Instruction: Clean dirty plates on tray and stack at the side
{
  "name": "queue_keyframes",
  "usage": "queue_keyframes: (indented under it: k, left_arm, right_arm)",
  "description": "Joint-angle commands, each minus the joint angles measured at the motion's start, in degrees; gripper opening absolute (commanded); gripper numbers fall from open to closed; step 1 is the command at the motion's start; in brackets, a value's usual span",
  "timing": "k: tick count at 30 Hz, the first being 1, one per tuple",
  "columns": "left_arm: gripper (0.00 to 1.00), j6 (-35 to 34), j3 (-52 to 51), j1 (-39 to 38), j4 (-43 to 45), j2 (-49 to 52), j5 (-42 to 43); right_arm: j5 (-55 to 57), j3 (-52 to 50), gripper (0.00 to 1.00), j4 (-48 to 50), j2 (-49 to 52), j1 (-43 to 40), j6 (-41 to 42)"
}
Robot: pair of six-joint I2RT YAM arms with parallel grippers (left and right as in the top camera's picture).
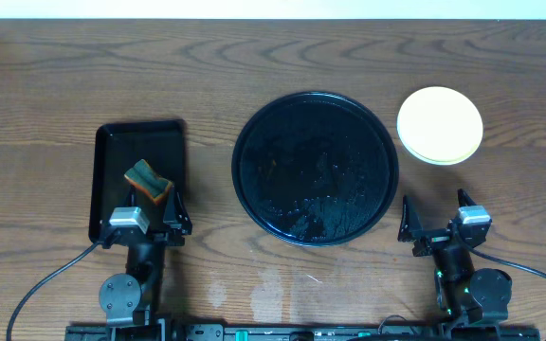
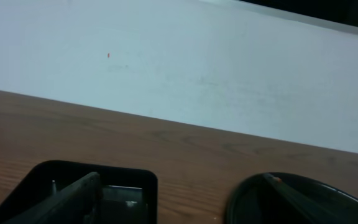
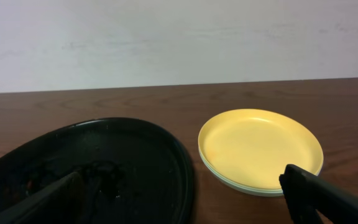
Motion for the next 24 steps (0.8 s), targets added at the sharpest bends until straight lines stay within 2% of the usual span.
queue_keyframes:
  k: [1, 8, 12, 24]
  left_arm:
    - [0.8, 3.72, -0.2, -0.35, 0.2, -0.63, 0.15]
    - [0.8, 11.43, -0.2, -0.33, -7.28, -0.63, -0.74]
    - [0.8, 11.54, -0.2, -0.33, -13.07, -0.63, -3.48]
    - [0.8, 14.16, -0.2, -0.33, -13.03, -0.63, -4.24]
  right_arm:
    - [-0.07, -0.09, 0.99, -0.2, -0.37, -0.57, -0.7]
    - [-0.07, -0.09, 0.99, -0.2, -0.37, -0.57, -0.7]
    - [-0.07, -0.09, 0.99, -0.2, -0.37, -0.57, -0.7]
    - [-0.07, -0.09, 0.99, -0.17, -0.35, -0.57, -0.7]
